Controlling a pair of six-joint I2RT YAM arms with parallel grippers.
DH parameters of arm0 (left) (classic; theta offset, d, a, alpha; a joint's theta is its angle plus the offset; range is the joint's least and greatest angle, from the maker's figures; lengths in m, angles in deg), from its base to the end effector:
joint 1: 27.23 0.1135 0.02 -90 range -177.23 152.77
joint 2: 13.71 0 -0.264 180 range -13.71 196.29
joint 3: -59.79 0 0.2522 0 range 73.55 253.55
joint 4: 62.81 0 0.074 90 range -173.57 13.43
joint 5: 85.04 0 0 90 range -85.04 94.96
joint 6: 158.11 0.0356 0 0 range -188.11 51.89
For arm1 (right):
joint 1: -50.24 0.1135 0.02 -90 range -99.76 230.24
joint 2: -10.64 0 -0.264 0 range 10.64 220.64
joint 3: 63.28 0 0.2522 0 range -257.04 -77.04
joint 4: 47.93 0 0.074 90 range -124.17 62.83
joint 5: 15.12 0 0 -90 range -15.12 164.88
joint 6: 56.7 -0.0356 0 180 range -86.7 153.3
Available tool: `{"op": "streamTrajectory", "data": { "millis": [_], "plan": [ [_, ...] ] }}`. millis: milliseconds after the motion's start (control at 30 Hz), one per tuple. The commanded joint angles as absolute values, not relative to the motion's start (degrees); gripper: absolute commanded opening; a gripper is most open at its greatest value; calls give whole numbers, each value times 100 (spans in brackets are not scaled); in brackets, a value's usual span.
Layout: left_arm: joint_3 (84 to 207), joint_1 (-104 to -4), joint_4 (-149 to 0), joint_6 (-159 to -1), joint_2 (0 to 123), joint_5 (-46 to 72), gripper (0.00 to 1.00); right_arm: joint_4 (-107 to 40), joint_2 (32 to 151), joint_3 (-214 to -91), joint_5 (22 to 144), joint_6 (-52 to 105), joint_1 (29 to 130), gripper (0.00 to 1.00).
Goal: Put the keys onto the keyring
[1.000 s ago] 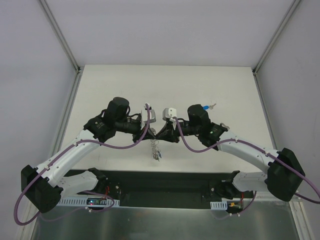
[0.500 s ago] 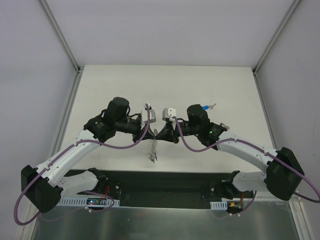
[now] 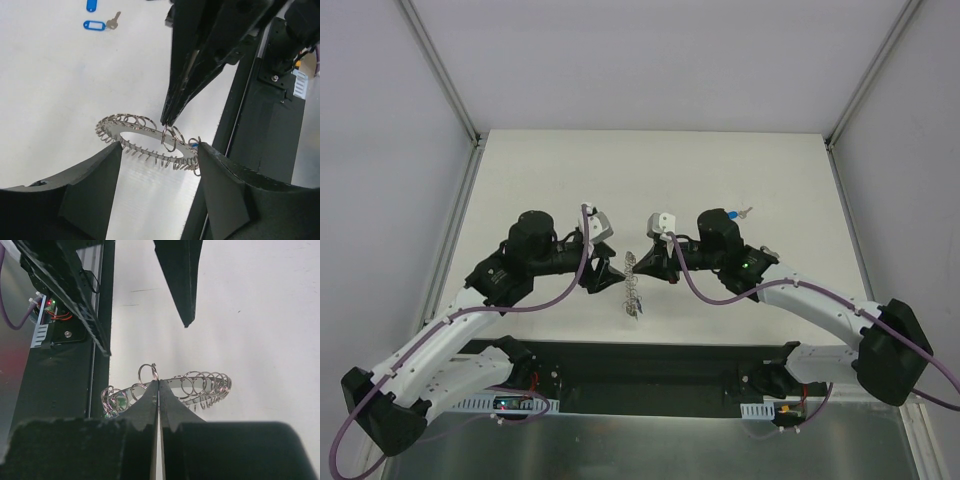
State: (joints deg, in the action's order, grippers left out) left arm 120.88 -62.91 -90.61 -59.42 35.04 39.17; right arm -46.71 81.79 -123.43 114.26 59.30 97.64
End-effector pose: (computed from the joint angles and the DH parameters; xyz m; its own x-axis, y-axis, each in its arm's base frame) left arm 0.1443 -0.1282 0.3383 -0.0747 0.2074 -0.9754 0.9446 0.3281 -0.0025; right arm 0.1739 0.2225 0.2937 0.3046 -0.1693 -0.9373 -0.9514 -0.0083 -0.3077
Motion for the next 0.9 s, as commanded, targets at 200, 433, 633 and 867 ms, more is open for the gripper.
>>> {"op": "streamTrajectory", "data": {
  "millis": [200,433,633,867],
  "plan": [
    [11521,-6335,-8158,-7917,3691,3352,53,-4859,7893,-12468,11188,5984,9796,1],
    [11512,-6344,-7894,-8401,3919,3914,42,-4850,7910,-12485,11074,5949,9796,1],
    [11513,-6353,-7824,-8630,4034,4108,35,-4850,7866,-12459,10995,5940,9788,1],
    [11433,-6370,-7832,-8788,4095,4081,40,-4850,7866,-12450,10828,5897,9796,1]
  ]
}}
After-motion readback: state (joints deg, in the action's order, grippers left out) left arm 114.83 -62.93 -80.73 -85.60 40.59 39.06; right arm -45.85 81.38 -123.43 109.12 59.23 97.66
